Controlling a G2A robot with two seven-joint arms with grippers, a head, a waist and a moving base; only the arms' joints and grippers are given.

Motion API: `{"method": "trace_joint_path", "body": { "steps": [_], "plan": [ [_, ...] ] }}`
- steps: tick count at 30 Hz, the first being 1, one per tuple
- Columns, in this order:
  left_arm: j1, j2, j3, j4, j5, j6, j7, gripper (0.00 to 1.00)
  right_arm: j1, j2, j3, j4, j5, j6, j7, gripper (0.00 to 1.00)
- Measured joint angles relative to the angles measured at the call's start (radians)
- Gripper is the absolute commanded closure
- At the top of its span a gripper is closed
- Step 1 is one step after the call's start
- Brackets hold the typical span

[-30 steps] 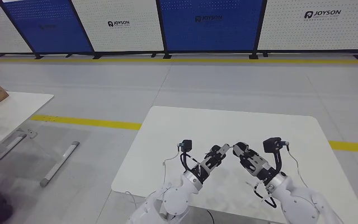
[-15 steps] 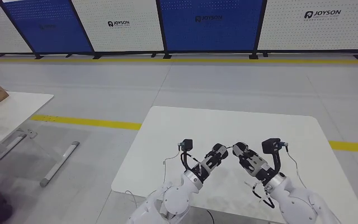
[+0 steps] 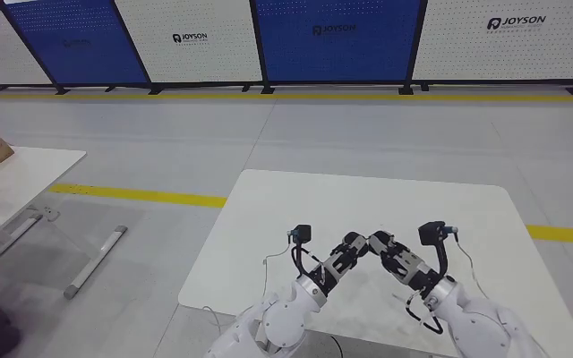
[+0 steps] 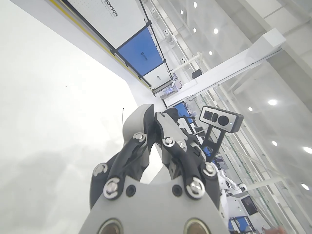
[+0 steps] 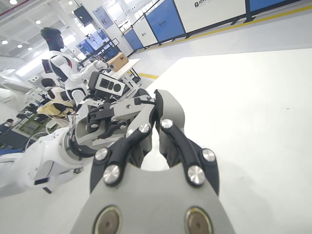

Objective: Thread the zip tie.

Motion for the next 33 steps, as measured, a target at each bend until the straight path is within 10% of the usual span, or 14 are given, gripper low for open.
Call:
{"method": "trace_joint_path", "body": {
  "steps": [3, 9, 13, 15, 33],
  "plan": [
    [-0.001, -0.001, 0.002, 0.002, 0.001, 0.002, 0.005, 1.0, -0.003, 0.001, 0.007, -0.001, 0.003, 0.003, -0.006, 0.57],
    [-0.005, -0.003, 0.006, 0.006, 0.007, 0.013, 0.012, 1.0, -0.014, 0.002, 0.013, -0.007, -0.014, 0.007, -0.032, 0.52],
    [-0.01, -0.005, 0.006, 0.008, 0.005, 0.025, 0.016, 1.0, -0.019, 0.003, 0.019, -0.013, -0.022, 0.011, -0.046, 0.65],
    [-0.012, -0.005, 0.005, 0.008, 0.003, 0.028, 0.016, 1.0, -0.021, 0.004, 0.022, -0.016, -0.027, 0.012, -0.054, 1.0],
    [-0.007, -0.004, -0.011, -0.002, -0.011, 0.009, -0.006, 1.0, -0.008, 0.004, 0.011, -0.013, -0.05, 0.029, -0.051, 1.0]
  ]
}}
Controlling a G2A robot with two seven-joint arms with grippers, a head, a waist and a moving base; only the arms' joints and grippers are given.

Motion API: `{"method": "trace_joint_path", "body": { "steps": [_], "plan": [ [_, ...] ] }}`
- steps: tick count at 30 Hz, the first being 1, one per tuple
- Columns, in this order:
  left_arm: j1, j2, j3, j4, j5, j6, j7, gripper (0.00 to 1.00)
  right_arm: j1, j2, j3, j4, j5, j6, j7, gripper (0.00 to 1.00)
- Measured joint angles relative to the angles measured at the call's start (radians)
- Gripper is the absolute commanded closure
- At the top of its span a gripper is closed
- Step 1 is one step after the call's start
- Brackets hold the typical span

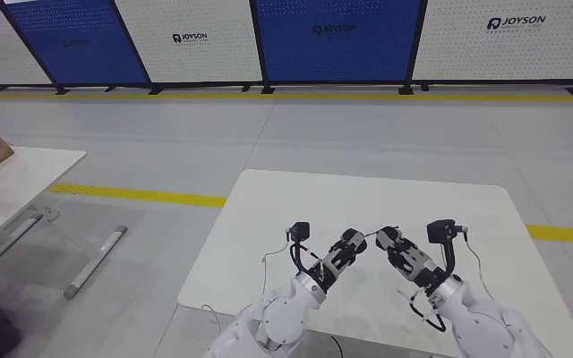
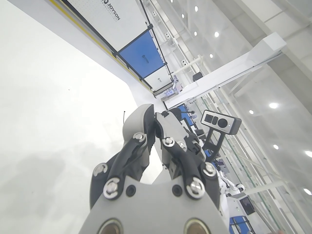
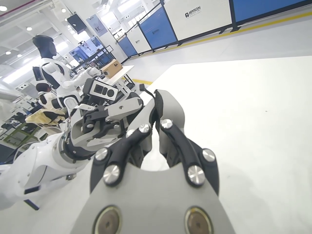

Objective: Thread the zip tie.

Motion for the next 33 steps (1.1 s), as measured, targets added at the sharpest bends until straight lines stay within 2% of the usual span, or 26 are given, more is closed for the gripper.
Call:
{"method": "trace_joint_path", "body": {
  "steps": [12, 21, 22, 26, 29, 33],
  "plan": [
    [0.004, 0.0, 0.002, 0.001, 0.002, -0.018, -0.008, 1.0, 0.007, 0.001, -0.012, 0.005, -0.007, -0.007, 0.018, 1.0],
    [0.003, -0.002, 0.006, 0.008, -0.006, -0.014, -0.008, 1.0, 0.001, 0.002, -0.008, 0.007, -0.01, -0.008, 0.005, 1.0],
    [0.002, -0.002, 0.007, 0.009, -0.012, -0.017, -0.01, 0.98, 0.0, 0.002, -0.008, 0.007, -0.013, -0.007, 0.004, 1.0],
    [0.0, -0.003, 0.004, 0.012, -0.031, -0.024, -0.017, 0.68, -0.003, 0.003, -0.009, 0.006, -0.022, -0.004, 0.0, 1.0],
    [0.002, -0.002, 0.002, 0.011, -0.043, -0.029, -0.024, 0.63, -0.003, 0.003, -0.012, 0.006, -0.025, -0.004, -0.001, 1.0],
    [0.007, -0.001, -0.007, 0.006, -0.062, -0.037, -0.034, 0.62, -0.003, 0.003, -0.014, 0.008, -0.027, -0.003, -0.004, 1.0]
  ]
}}
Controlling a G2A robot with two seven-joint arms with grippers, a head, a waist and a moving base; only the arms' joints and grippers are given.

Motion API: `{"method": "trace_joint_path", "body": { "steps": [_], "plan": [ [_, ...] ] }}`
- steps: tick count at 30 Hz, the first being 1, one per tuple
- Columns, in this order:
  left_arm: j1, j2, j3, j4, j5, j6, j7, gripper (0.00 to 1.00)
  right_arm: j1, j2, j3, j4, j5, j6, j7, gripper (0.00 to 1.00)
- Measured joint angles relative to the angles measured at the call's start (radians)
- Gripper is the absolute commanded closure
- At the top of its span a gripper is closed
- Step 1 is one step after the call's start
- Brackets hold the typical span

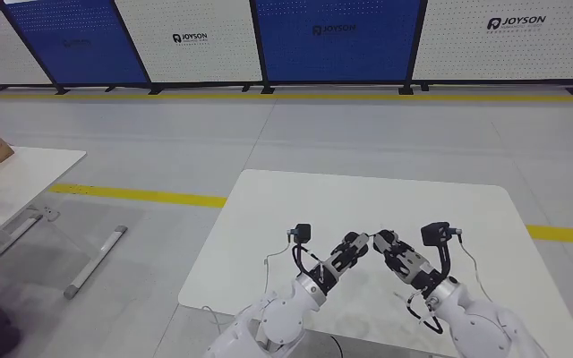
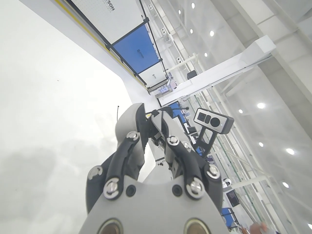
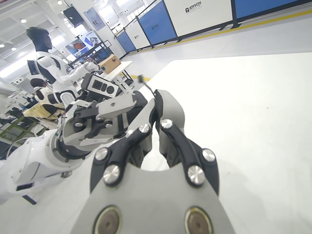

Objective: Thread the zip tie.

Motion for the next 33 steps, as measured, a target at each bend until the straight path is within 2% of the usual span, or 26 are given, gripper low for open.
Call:
{"method": "trace_joint_path", "body": {
  "steps": [5, 15, 26, 28, 29, 33],
  "plan": [
    [0.007, 0.002, -0.007, -0.005, -0.006, -0.004, -0.002, 0.64, -0.003, 0.0, 0.001, 0.002, -0.006, 0.003, -0.007, 1.0],
    [0.012, 0.003, -0.009, -0.005, 0.007, -0.008, 0.007, 0.87, -0.012, 0.002, 0.013, 0.002, -0.004, 0.009, -0.018, 1.0],
    [0.006, 0.003, 0.008, 0.002, 0.074, -0.001, 0.01, 0.9, -0.013, 0.002, 0.016, -0.005, 0.018, 0.017, -0.007, 1.0],
    [0.005, 0.004, 0.008, 0.002, 0.083, -0.001, 0.011, 0.92, -0.011, 0.002, 0.016, -0.005, 0.021, 0.019, -0.003, 1.0],
    [0.005, 0.004, 0.008, 0.002, 0.086, 0.0, 0.012, 1.0, -0.01, 0.002, 0.015, -0.005, 0.021, 0.02, -0.001, 1.0],
    [0.002, 0.004, 0.008, 0.005, 0.104, 0.008, 0.023, 1.0, -0.005, 0.002, 0.012, -0.007, 0.024, 0.025, 0.005, 1.0]
  ]
}}
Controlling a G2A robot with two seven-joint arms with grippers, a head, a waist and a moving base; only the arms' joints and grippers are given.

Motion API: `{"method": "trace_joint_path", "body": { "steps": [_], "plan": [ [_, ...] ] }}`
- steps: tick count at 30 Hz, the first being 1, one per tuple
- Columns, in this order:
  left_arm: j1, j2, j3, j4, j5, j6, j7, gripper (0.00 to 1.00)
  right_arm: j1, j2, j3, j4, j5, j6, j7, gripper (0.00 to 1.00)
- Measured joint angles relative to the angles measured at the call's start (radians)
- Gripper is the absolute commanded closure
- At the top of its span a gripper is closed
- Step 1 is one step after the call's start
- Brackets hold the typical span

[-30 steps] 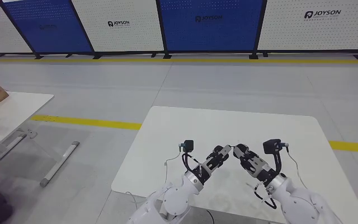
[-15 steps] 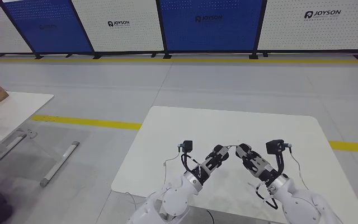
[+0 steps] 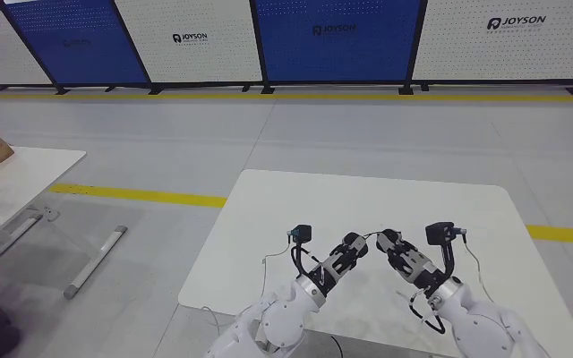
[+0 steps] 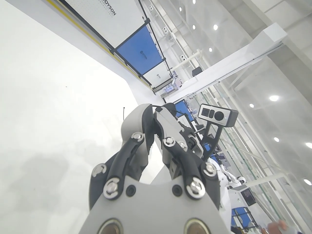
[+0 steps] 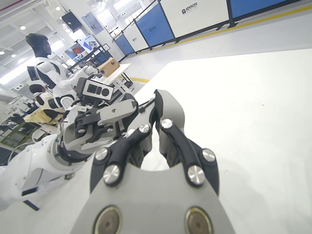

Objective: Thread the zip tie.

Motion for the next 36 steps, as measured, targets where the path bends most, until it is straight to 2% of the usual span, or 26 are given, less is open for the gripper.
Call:
{"method": "trace_joint_path", "body": {
  "steps": [11, 12, 13, 14, 15, 19, 25, 27, 36],
  "plan": [
    [-0.006, 0.0, -0.01, 0.002, -0.015, 0.009, -0.003, 1.0, 0.013, -0.002, -0.01, 0.004, 0.009, 0.009, 0.007, 1.0],
    [-0.005, 0.0, -0.012, 0.002, -0.023, 0.011, -0.003, 1.0, 0.014, -0.002, -0.012, 0.006, 0.011, 0.011, 0.009, 0.83],
    [-0.005, -0.001, -0.014, 0.001, -0.032, 0.013, -0.003, 1.0, 0.016, -0.002, -0.013, 0.007, 0.013, 0.013, 0.011, 0.37],
    [-0.006, -0.001, -0.015, 0.001, -0.041, 0.015, -0.004, 1.0, 0.017, -0.002, -0.014, 0.008, 0.015, 0.015, 0.013, 0.05],
    [-0.006, -0.002, -0.019, 0.001, -0.054, 0.018, -0.003, 1.0, 0.019, -0.002, -0.015, 0.01, 0.017, 0.017, 0.014, 0.0],
    [-0.006, -0.004, -0.028, -0.006, -0.118, 0.03, -0.005, 1.0, 0.02, -0.003, -0.016, 0.019, 0.014, 0.024, 0.011, 0.0],
    [0.002, -0.002, -0.057, -0.035, -0.268, 0.042, -0.088, 1.0, 0.027, -0.003, -0.025, 0.044, -0.02, 0.071, 0.033, 0.0],
    [0.004, -0.001, -0.066, -0.04, -0.281, 0.044, -0.088, 1.0, 0.031, -0.004, -0.027, 0.048, -0.021, 0.093, 0.04, 0.0],
    [0.004, -0.002, -0.065, -0.039, -0.279, 0.043, -0.085, 1.0, 0.028, -0.004, -0.026, 0.049, -0.044, 0.105, 0.026, 0.0]
  ]
}}
